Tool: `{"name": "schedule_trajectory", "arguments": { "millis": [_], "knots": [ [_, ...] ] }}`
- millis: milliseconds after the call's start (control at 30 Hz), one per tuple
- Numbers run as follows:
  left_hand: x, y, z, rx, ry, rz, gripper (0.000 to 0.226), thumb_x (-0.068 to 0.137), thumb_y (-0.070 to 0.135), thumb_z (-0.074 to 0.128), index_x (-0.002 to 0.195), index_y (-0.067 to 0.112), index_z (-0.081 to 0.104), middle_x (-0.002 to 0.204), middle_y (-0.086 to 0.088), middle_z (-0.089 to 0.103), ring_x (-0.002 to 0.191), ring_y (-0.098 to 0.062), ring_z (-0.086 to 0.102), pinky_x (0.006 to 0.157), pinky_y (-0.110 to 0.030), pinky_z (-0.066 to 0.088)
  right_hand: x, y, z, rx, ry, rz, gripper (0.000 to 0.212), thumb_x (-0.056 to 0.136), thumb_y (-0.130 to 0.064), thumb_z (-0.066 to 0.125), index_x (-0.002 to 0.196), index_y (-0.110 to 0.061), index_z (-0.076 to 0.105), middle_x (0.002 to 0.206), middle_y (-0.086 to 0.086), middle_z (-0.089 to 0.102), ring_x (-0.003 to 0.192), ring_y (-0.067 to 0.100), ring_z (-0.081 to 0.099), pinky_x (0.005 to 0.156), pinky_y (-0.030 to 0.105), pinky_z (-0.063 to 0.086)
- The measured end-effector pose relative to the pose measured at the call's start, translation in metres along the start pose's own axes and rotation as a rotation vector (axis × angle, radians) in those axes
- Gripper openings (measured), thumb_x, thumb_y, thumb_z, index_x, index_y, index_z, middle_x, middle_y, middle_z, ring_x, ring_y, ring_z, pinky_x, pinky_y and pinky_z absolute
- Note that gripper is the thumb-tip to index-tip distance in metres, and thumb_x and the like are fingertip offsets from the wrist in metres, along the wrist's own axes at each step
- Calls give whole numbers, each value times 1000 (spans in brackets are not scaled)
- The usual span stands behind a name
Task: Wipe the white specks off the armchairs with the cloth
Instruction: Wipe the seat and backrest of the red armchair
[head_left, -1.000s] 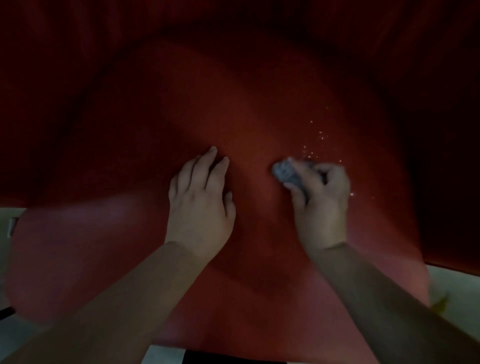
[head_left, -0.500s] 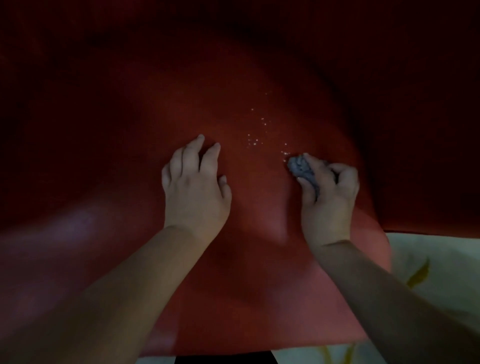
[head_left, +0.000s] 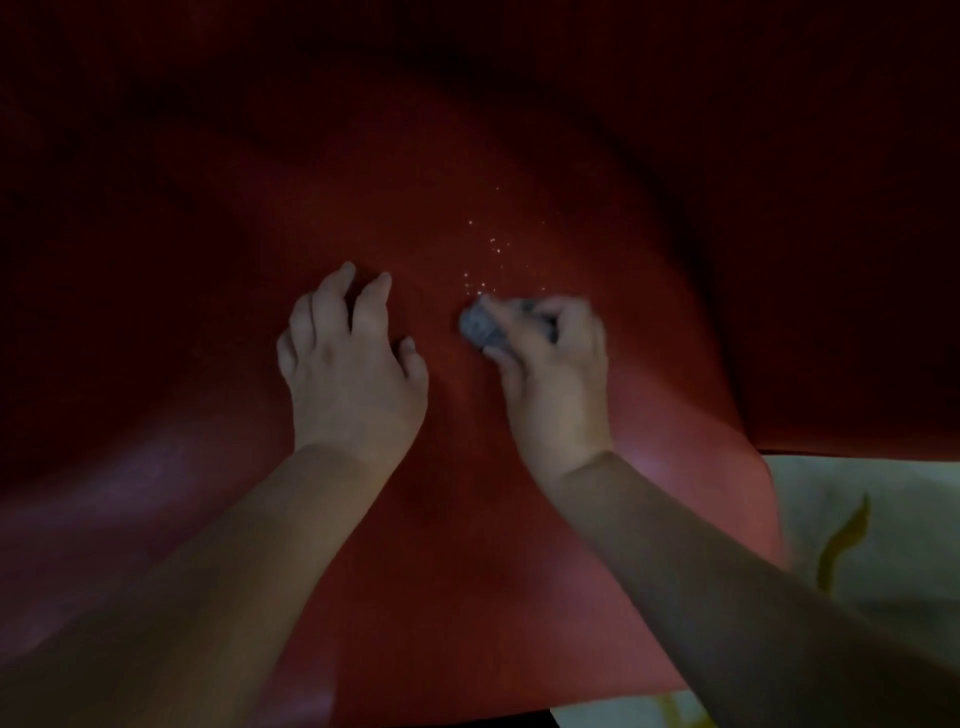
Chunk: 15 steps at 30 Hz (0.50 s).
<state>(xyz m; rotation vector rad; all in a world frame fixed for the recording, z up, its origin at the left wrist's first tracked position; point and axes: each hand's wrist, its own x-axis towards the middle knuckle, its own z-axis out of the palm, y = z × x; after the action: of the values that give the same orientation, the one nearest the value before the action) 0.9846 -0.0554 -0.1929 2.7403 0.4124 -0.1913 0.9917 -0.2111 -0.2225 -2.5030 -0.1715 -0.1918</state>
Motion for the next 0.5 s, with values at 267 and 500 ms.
{"name": "schedule_trajectory", "arguments": {
  "millis": [267, 500],
  "knots": [
    [11, -9, -6, 12, -8, -6, 58, 90, 33, 55, 144, 23, 36, 154, -5, 24, 142, -27, 18, 114, -51, 16, 45, 24, -1, -53, 188, 303, 42, 82, -15, 69, 123, -24, 65, 107, 10, 49, 95, 19, 43, 90, 33, 42],
    [14, -13, -7, 23, 5, 5, 58, 88, 35, 56, 142, 25, 39, 152, -6, 28, 139, -29, 23, 112, -53, 21, 15, 6, -5, -34, -103, -105, 41, 82, -17, 70, 122, -25, 65, 105, 8, 51, 95, 21, 48, 88, 28, 41]
  ]
}}
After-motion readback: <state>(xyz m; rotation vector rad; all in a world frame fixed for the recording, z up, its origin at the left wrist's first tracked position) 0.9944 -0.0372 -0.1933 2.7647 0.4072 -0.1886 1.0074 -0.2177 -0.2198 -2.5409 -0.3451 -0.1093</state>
